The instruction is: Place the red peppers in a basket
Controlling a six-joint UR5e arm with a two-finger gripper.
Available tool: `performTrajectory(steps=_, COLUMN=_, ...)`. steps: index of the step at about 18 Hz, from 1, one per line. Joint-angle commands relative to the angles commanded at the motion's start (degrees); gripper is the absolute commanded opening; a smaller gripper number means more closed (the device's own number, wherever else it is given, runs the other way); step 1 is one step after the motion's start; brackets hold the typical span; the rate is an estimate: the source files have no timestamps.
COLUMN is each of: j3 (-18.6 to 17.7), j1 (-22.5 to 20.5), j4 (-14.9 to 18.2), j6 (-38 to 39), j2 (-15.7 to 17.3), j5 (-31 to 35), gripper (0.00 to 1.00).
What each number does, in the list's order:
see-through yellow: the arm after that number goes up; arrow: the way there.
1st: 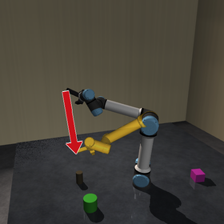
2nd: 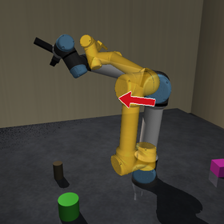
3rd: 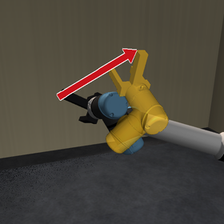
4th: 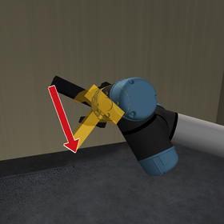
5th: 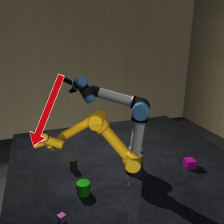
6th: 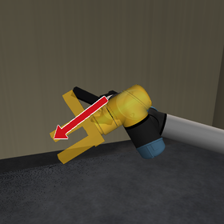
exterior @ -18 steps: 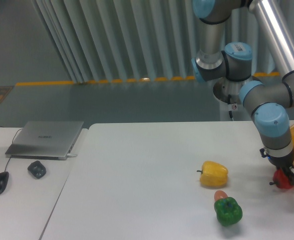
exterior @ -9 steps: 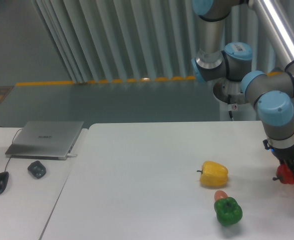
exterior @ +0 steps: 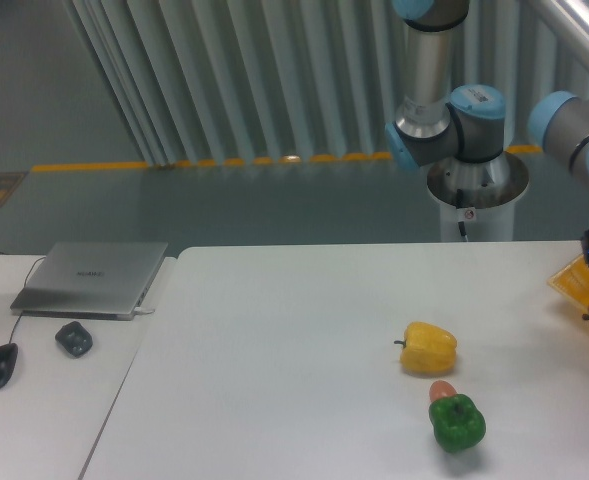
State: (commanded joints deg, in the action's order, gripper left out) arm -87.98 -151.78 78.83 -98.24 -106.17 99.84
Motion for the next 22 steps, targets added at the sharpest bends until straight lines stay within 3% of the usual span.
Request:
performTrajectory(steps=8, j3=-0.1, j1=-4.4, j4=-1.3, j6=-14.4, j2=-0.8, j5=0.0, gripper=0.38)
performTrajectory(steps=11, j3=-0.1, j1=-7.6, j4=-2.1, j6=-21.9, j2=-0.9, j5=-1.0, gripper=0.49)
performTrajectory(steps=14, j3=-0.1, j1=-8.4, j4=-2.1, j6=-22.7, j2=-0.8, j5=-2.1, gripper=0.59)
performTrajectory(steps=16, j3=-0.1, j1=-8.4, j4=-2.1, j6=-22.7, j2=-0.8, j5=-2.1, gripper=0.78)
performTrajectory(steps=17, j3=-0.1, j1=-8.5, j4=-2.0, j6=-22.7, j2=-0.8, j5=-2.2, gripper=0.96)
performTrajectory(steps=22, j3=-0.2, j1=-8.4, j4=-2.0, j6=-22.5, j2=-0.5, j5=-2.6, gripper=1.00)
